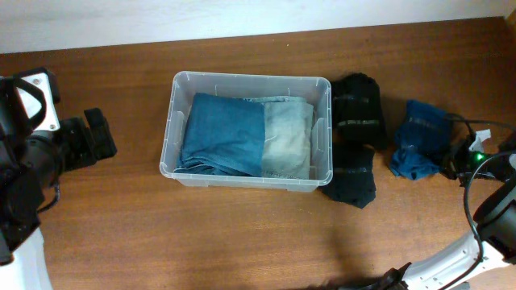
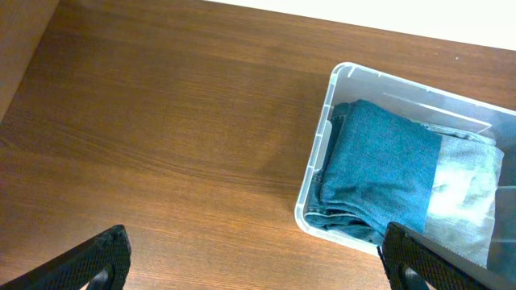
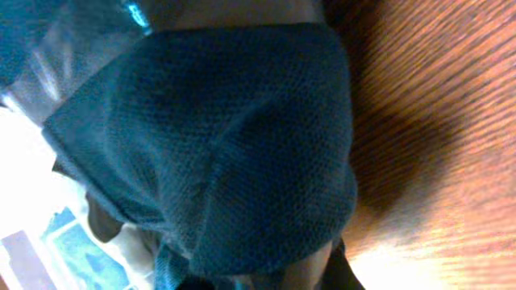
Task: Pack container
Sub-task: 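Grasp the teal taped garment with the right gripper, then lift the teal garment and place it in the bin, right gripper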
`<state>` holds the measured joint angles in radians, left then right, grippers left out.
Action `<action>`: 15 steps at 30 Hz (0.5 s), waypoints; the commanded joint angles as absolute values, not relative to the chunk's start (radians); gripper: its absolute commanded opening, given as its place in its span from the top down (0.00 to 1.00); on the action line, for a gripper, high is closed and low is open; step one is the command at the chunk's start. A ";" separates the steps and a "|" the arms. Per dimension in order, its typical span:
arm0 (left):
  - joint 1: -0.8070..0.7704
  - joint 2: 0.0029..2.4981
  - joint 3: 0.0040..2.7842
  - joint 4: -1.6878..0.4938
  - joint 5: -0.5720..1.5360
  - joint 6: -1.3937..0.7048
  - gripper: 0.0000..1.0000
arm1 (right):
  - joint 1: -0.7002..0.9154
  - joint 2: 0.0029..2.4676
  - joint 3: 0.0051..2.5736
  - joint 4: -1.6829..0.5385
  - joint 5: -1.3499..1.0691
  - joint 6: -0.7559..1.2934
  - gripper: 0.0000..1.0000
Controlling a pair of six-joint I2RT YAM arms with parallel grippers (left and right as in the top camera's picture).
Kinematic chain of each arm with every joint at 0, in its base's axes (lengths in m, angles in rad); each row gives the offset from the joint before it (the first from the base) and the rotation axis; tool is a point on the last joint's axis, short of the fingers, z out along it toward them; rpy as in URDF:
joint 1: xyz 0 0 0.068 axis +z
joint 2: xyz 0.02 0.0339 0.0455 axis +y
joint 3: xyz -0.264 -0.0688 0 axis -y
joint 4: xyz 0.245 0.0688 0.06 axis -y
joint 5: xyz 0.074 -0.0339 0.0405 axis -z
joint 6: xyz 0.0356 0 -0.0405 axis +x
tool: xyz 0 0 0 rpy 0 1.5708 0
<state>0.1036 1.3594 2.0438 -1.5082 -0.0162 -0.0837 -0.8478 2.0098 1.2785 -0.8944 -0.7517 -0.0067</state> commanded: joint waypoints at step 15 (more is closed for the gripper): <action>0.108 1.357 2.044 -1.509 -0.026 -0.086 0.01 | -0.246 1.212 1.282 -0.882 -0.915 0.198 0.96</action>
